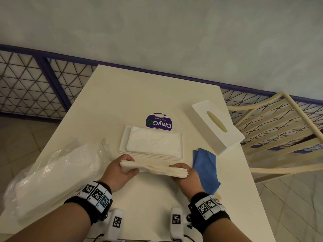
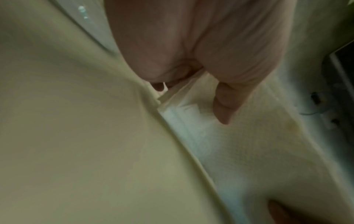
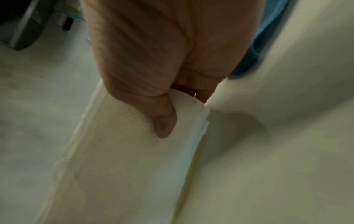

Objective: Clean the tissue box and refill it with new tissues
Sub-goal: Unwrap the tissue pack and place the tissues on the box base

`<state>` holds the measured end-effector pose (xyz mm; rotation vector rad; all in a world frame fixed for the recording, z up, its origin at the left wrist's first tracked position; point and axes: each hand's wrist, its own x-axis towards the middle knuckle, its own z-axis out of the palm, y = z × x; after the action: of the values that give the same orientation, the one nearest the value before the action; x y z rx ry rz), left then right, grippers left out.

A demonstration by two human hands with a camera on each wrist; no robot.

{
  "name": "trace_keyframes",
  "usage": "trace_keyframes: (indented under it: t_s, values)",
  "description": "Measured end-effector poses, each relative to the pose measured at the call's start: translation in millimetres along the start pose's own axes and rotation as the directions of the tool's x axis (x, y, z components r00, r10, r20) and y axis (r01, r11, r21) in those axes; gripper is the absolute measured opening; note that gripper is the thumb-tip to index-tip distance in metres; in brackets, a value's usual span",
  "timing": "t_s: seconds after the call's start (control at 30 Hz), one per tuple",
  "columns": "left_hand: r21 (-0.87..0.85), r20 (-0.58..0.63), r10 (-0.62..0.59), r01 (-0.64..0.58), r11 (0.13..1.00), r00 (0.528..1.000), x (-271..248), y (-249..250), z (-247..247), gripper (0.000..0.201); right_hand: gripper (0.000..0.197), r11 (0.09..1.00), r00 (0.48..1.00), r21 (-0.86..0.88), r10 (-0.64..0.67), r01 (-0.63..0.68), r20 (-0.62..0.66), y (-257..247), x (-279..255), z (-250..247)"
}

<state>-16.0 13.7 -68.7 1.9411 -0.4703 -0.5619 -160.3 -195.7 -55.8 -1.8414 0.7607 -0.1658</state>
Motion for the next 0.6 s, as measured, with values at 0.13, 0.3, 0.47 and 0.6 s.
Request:
trace_keyframes:
  t_s: [0.13,0.3,0.47,0.6]
  values:
    - [-0.023,-0.047,0.03,-0.031,0.999,0.998,-3,6,-4,0.041,0.018,0.998,0.999,-0.042,-0.044,0.043,-0.018,0,0,-3]
    - [-0.015,0.018,-0.087,0.087,0.996,0.996,-7,7,2,0.028,0.018,0.978,0.998,-0.21,0.021,-0.009,0.059,5,-2,1]
    - [-0.021,-0.098,-0.05,0.048,0.999,0.994,18,48,-10,0.034,0.021,0.989,0.994,0.098,0.108,-0.106,-0.009,-25,13,-13]
    - [-0.083,-0.155,-0.111,0.099,0.992,0.982,58,73,-20,0.051,0.024,0.975,0.983,0.171,0.157,-0.14,-0.094,-56,49,-19]
